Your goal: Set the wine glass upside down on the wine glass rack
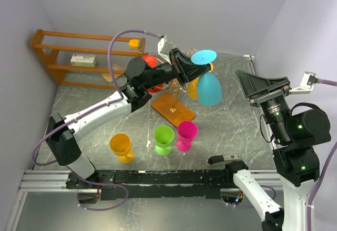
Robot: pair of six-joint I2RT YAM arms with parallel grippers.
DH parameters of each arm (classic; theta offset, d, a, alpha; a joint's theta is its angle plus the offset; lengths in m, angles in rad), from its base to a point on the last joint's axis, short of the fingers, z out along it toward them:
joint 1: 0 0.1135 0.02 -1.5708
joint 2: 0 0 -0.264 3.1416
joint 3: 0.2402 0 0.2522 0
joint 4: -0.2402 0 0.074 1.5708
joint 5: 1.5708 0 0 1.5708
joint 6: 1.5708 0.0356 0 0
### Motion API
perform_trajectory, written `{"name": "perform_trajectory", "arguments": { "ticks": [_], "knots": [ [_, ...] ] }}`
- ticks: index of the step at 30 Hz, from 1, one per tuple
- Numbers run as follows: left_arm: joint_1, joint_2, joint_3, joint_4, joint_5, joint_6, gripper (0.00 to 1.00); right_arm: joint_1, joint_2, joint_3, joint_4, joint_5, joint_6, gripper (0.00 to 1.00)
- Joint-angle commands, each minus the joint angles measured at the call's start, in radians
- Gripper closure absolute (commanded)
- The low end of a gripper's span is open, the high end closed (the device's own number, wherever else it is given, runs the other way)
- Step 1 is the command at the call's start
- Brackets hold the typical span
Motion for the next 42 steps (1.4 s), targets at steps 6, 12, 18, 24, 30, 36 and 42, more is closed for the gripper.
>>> {"name": "perform_trajectory", "arguments": {
  "ticks": [6,12,18,24,30,36,42],
  "knots": [
    [-0.046,-0.037,0.005,0.014,0.218,0.231,0.93,0.001,0.078,0.025,0.010,-0.144,0.105,0.42],
    [-0.069,-0.041,-0.008,0.010,0.256,0.281,0.93,0.001,0.080,-0.020,0.053,-0.185,0.155,0.44],
    [-0.082,-0.041,-0.002,-0.011,0.271,0.317,0.93,0.002,0.080,-0.020,-0.063,-0.125,0.212,0.53],
    [-0.090,-0.030,0.003,-0.037,0.261,0.345,0.93,0.000,0.092,-0.019,-0.070,-0.193,0.285,0.63],
    [-0.097,-0.004,0.045,-0.081,0.266,0.367,0.93,0.001,0.103,0.019,-0.134,-0.230,0.302,0.74],
    [-0.103,-0.007,0.045,-0.114,0.203,0.364,0.85,0.002,0.074,0.034,-0.162,-0.188,0.288,1.00],
    [-0.107,-0.079,-0.016,-0.162,0.128,0.332,0.43,0.001,0.049,0.035,-0.199,-0.077,0.273,1.00]
  ]
}}
